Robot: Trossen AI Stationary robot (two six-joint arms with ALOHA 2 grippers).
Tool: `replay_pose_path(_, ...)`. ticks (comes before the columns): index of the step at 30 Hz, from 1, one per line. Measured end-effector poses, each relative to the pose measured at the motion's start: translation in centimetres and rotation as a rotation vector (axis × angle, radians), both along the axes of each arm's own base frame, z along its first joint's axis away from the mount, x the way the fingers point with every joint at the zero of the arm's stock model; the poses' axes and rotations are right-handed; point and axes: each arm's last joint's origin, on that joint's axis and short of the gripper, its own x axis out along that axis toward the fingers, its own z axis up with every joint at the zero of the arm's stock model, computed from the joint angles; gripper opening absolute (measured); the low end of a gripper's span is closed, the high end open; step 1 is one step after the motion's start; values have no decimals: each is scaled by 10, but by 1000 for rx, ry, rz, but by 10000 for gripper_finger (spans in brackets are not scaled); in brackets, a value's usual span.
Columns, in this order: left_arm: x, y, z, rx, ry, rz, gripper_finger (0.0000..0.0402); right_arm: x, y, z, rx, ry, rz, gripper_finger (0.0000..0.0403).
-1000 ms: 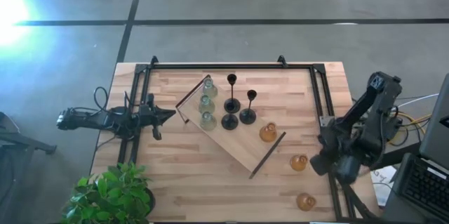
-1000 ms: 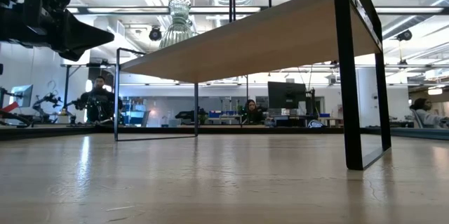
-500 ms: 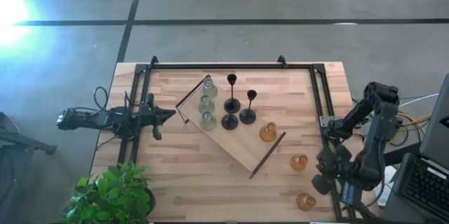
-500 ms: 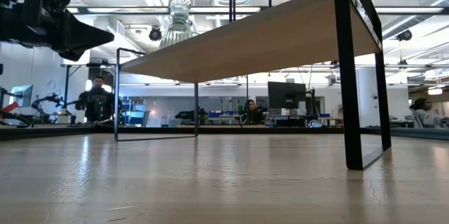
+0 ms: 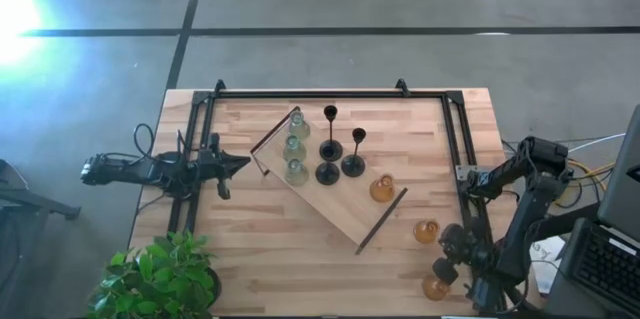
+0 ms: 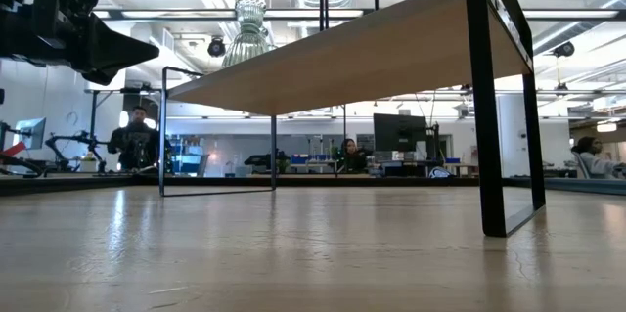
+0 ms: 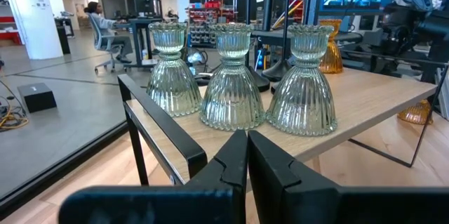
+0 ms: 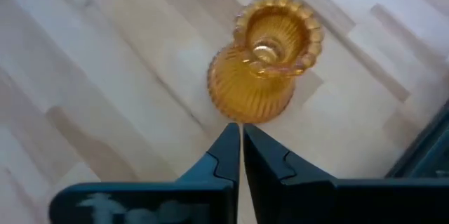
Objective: Pick & Place candle stick holders
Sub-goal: Put the top orange candle holder on the shelf
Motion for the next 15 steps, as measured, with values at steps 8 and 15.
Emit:
replay_pose_path(8, 0, 0, 0, 0, 0, 0, 18, -9, -13, -9, 26, -85, 77, 113)
replay_pose_path(15, 0, 0, 0, 0, -1, -1, 17, -24, -23, -32, 37, -146, 157, 196)
